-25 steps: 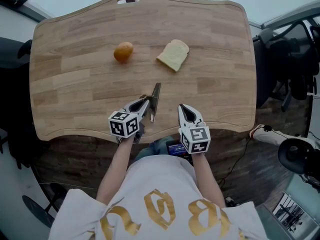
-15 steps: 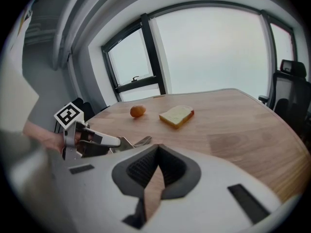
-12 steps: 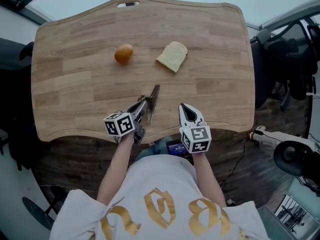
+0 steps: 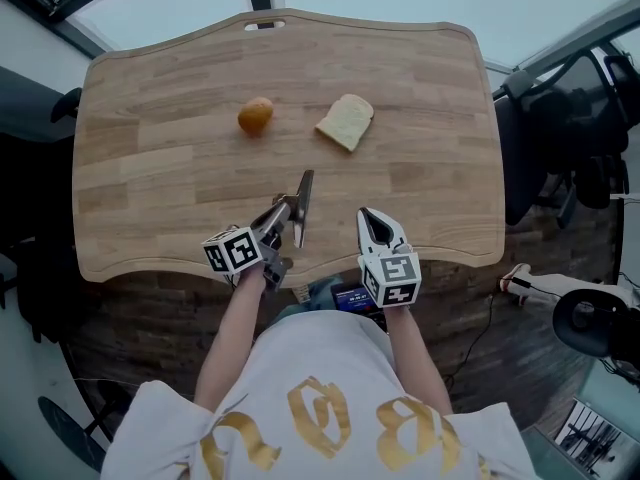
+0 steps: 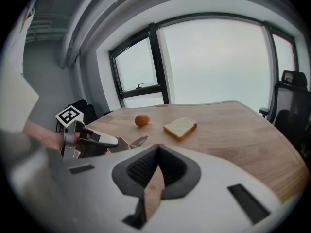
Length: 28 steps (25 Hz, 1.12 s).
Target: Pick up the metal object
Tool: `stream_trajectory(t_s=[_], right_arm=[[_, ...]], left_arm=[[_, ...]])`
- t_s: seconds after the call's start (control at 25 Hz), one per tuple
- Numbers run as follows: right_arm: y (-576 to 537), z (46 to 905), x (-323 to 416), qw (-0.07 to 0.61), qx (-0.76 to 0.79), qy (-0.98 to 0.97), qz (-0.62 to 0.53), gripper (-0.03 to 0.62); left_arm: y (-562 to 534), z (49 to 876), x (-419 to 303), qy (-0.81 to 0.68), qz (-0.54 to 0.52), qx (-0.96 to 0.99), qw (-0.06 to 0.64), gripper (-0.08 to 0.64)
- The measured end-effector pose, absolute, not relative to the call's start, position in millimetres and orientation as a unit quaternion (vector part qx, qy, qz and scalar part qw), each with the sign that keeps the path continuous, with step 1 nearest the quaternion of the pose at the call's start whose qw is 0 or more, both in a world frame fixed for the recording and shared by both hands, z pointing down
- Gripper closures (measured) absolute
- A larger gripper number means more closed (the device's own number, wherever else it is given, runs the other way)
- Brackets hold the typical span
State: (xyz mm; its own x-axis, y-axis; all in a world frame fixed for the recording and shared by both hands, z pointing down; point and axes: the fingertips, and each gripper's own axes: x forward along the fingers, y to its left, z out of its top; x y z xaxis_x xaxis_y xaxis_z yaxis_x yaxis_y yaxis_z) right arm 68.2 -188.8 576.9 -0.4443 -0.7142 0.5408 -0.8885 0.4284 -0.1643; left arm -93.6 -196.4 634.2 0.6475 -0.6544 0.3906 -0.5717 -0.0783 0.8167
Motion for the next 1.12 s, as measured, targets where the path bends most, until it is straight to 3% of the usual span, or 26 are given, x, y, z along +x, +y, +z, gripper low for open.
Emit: stream_trajectory(t_s=[0.8, 1.12], right_arm=[[-120.8, 538.4, 79.9, 0.165, 0.517, -0.822, 0.173, 0.581], [-120.7, 494.6, 74.5, 0.116, 0.522, -0.834, 0.134, 0.581]], left_arm=[[-154.3, 576.5, -112.5, -0.437, -0.084, 0.757, 0.479, 0.532], [-140.1, 537.8, -110.1, -0.428, -0.132, 0.768, 0.458, 0.532]])
